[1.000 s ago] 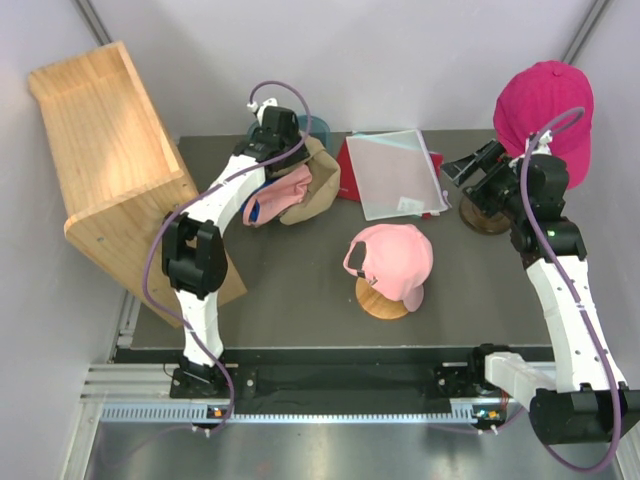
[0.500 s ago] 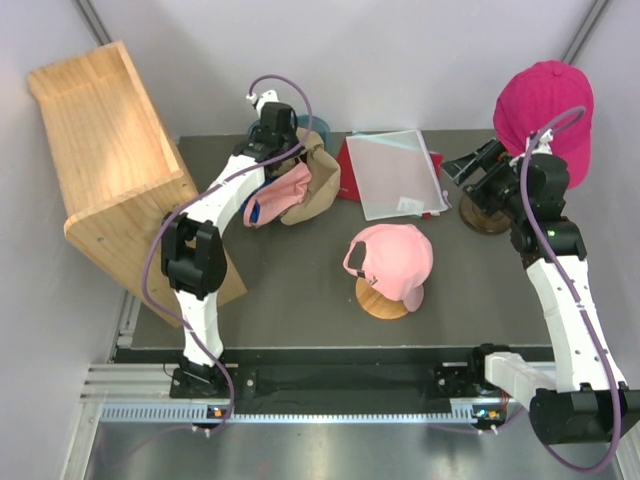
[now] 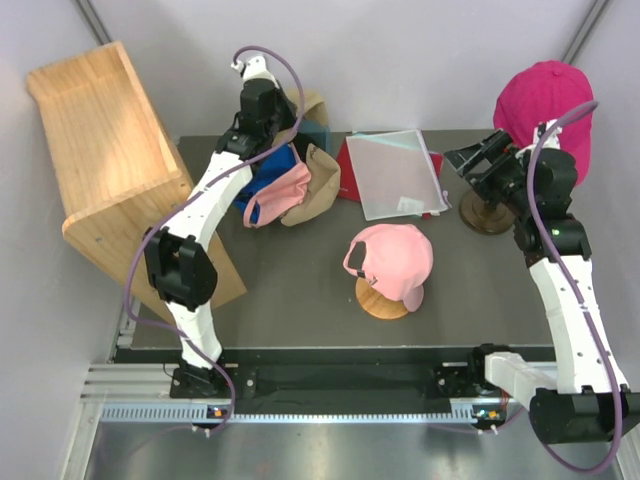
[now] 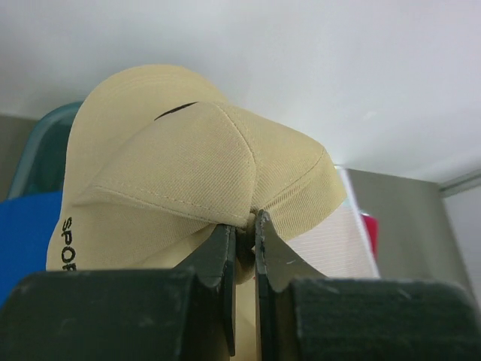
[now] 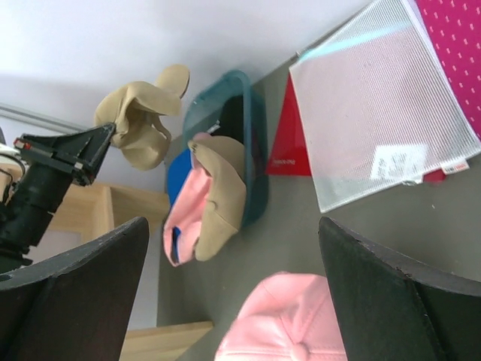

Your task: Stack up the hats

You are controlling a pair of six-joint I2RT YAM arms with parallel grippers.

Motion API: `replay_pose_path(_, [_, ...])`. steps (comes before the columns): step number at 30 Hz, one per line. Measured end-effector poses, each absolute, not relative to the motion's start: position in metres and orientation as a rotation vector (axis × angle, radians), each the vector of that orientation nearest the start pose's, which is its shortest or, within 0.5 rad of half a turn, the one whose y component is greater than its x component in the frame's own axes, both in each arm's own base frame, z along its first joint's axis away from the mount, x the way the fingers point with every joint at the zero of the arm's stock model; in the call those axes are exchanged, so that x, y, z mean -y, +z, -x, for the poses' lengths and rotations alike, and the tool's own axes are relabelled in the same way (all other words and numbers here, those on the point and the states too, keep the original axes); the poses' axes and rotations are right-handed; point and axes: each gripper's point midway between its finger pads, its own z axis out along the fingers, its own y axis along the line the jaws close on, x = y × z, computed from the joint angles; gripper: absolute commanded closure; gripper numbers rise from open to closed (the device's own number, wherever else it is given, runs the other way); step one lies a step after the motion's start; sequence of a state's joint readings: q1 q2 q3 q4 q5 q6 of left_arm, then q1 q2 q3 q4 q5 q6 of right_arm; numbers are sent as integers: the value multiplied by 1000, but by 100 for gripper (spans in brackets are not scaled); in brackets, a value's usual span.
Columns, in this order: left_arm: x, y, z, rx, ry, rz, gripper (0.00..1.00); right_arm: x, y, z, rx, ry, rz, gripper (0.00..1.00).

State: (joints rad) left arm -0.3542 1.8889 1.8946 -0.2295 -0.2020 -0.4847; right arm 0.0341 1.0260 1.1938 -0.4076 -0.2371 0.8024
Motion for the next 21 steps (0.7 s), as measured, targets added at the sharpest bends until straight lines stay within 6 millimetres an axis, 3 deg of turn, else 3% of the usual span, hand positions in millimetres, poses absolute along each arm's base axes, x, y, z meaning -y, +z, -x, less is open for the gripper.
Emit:
replay_pose_path(4, [205, 367, -545, -1716, -552, 177, 100, -83, 370, -337, -1757, 821, -533, 6])
replay_pose_path(8, [237, 404, -523, -1633, -763, 8, 100, -88, 381, -337, -1726, 881, -537, 6])
replay_pose_path(12, [266, 445, -476, -1541, -989, -197, 100, -99, 395, -335, -1687, 993, -529, 6])
replay_pose_path(16, [283, 479, -427, -1459, -1180, -358, 100, -107, 396, -332, -1683, 1077, -542, 5])
replay_pose_path(21, [293, 494, -373, -1419, -1365, -506, 100, -115, 396, -325, -1671, 1181, -572, 5])
